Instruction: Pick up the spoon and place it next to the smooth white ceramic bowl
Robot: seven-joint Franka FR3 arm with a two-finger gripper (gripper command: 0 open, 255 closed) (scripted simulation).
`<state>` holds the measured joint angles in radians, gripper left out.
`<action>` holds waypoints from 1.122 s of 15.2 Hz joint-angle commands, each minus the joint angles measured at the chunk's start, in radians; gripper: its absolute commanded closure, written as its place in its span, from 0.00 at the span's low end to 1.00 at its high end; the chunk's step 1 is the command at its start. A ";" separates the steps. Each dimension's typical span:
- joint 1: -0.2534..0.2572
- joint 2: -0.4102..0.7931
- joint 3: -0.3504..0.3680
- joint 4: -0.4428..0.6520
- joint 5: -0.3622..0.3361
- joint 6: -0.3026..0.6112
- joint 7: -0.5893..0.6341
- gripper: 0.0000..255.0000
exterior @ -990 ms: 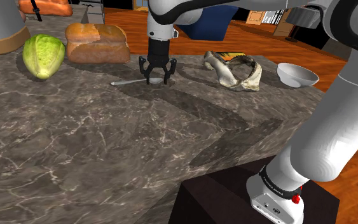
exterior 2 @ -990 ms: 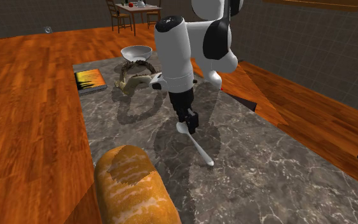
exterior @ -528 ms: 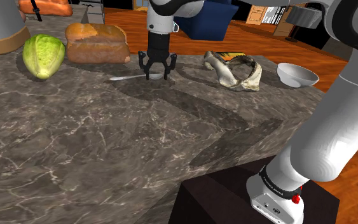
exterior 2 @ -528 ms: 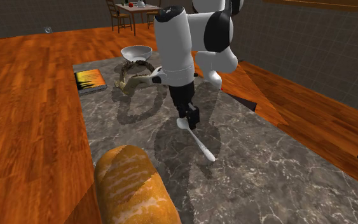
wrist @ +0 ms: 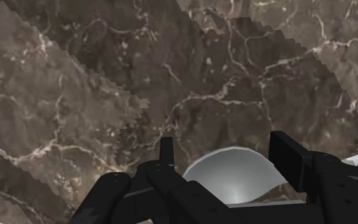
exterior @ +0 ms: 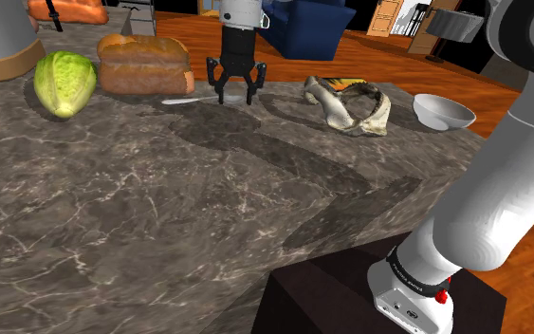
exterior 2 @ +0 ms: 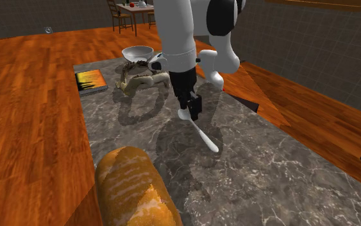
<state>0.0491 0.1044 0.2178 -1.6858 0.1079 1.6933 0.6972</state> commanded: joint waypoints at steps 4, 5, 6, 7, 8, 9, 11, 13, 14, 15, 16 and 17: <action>0.000 0.003 0.000 0.071 -0.001 -0.068 0.008 1.00; 0.000 0.004 0.000 0.086 -0.002 -0.081 0.009 1.00; 0.000 0.006 0.000 0.101 -0.002 -0.095 0.011 1.00; 0.000 0.007 0.000 0.117 -0.002 -0.109 0.013 1.00; 0.001 0.010 0.001 0.133 -0.003 -0.123 0.014 1.00; 0.001 0.012 0.001 0.149 -0.003 -0.137 0.016 1.00; 0.001 0.017 0.001 0.183 -0.004 -0.166 0.020 1.00; 0.002 0.024 0.001 0.219 -0.006 -0.195 0.024 1.00; 0.003 0.028 0.002 0.238 -0.006 -0.209 0.026 1.00; 0.003 0.028 0.002 0.239 -0.006 -0.211 0.026 1.00; -0.008 -0.014 -0.005 0.186 0.002 -0.201 0.009 1.00; -0.018 -0.055 -0.011 0.136 0.009 -0.192 -0.009 1.00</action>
<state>0.0381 0.0776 0.2111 -1.5197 0.1121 1.4995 0.7007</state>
